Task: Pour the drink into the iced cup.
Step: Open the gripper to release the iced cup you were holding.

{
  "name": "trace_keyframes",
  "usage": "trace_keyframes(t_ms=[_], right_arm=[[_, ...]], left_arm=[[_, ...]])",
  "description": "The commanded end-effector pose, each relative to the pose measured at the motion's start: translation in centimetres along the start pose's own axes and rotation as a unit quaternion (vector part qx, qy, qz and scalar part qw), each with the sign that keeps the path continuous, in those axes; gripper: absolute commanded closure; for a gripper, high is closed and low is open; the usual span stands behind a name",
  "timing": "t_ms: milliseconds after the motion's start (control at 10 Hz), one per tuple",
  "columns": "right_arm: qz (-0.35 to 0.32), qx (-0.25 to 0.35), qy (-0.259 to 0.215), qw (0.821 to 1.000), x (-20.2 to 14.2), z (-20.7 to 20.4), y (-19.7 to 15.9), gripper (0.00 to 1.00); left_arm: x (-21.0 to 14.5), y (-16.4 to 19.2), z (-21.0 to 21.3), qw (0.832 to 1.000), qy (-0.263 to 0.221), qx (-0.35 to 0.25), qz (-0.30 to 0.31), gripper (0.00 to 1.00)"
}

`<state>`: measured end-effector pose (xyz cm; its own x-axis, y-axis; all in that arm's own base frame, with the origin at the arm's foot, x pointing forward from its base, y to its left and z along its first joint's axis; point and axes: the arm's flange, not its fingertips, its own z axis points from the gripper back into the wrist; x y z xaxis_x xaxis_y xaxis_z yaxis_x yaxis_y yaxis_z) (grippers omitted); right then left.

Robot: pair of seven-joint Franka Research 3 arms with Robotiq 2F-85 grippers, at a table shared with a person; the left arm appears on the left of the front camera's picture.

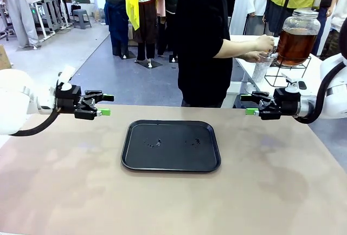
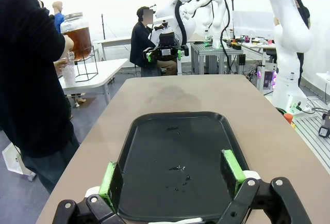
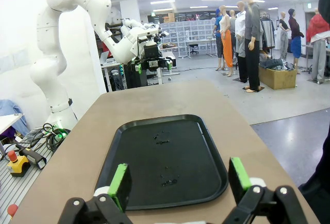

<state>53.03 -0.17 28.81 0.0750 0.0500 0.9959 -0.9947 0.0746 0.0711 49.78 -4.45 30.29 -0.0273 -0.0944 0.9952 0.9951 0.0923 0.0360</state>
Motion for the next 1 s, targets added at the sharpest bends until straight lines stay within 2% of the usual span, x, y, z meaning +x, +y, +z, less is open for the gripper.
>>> trace_keyframes(t_ms=[0, 900], right_arm=[[0.001, 0.003, -0.002, 1.000, 0.25, 0.05, 0.09, 0.00], [0.001, 0.003, -0.002, 1.000, 0.25, 0.05, 0.09, 0.00]], left_arm=[[0.16, 0.22, -0.07, 1.000, -0.001, 0.000, 0.001, 0.00], [0.16, 0.22, -0.07, 1.000, -0.001, 0.000, 0.001, 0.00]])
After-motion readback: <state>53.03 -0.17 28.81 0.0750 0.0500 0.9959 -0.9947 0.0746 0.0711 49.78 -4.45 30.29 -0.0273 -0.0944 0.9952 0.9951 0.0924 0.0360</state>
